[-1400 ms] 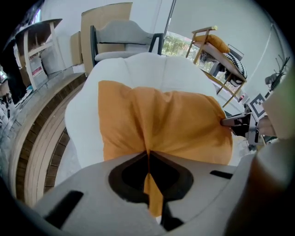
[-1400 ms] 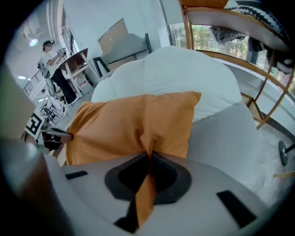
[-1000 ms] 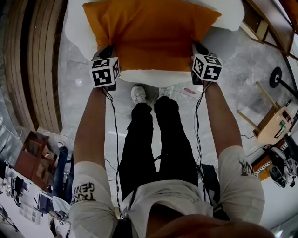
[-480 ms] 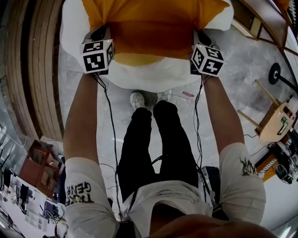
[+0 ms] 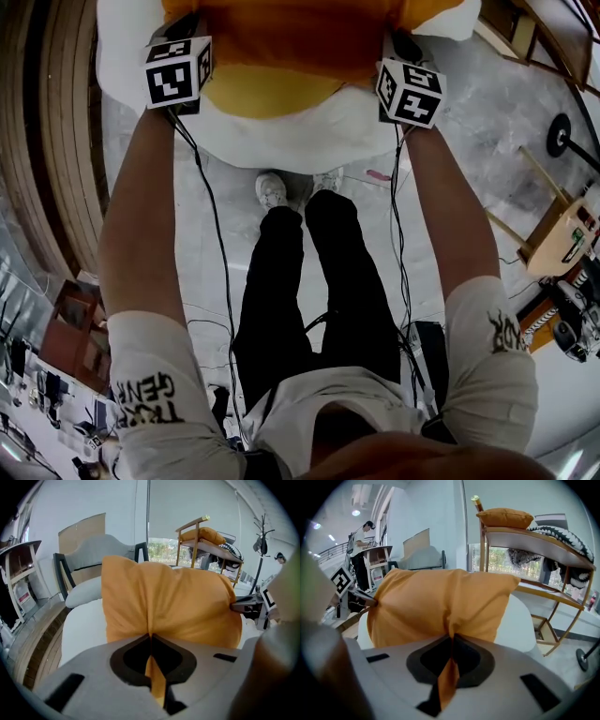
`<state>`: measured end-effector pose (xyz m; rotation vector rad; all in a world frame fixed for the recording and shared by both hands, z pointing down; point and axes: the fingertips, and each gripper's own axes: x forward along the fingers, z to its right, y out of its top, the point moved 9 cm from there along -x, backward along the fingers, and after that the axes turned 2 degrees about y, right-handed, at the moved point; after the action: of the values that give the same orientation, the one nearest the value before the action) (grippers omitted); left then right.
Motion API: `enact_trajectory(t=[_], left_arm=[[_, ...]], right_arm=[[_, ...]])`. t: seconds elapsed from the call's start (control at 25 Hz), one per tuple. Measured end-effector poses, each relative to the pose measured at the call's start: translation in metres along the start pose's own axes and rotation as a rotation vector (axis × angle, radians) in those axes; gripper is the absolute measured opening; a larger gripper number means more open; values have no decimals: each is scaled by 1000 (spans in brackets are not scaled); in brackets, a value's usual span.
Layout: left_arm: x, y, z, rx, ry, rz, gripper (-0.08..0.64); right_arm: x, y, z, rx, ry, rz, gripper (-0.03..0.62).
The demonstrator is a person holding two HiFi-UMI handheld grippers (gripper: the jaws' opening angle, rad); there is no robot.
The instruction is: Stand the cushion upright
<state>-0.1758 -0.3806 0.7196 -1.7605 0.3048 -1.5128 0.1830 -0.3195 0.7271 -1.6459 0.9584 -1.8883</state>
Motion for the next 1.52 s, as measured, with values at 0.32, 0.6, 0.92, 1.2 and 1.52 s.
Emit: enact_trajectory(t=[0.32, 0.6, 0.92, 1.2, 1.52], left_arm=[[2, -6, -6, -68, 15, 37, 76], [-9, -2, 1, -93, -6, 22, 244], [-67, 1, 39, -115, 44, 82, 48], [-127, 18, 66, -229, 56, 135, 26], [-216, 65, 86, -289, 61, 193, 26]], right_arm=[[2, -5, 3, 58, 8, 12, 39], [-11, -7, 8, 166, -14, 29, 174], [-59, 15, -11, 125, 10, 82, 178], [-119, 53, -58, 115, 38, 145, 28], [-198, 104, -98, 116, 56, 213, 28]])
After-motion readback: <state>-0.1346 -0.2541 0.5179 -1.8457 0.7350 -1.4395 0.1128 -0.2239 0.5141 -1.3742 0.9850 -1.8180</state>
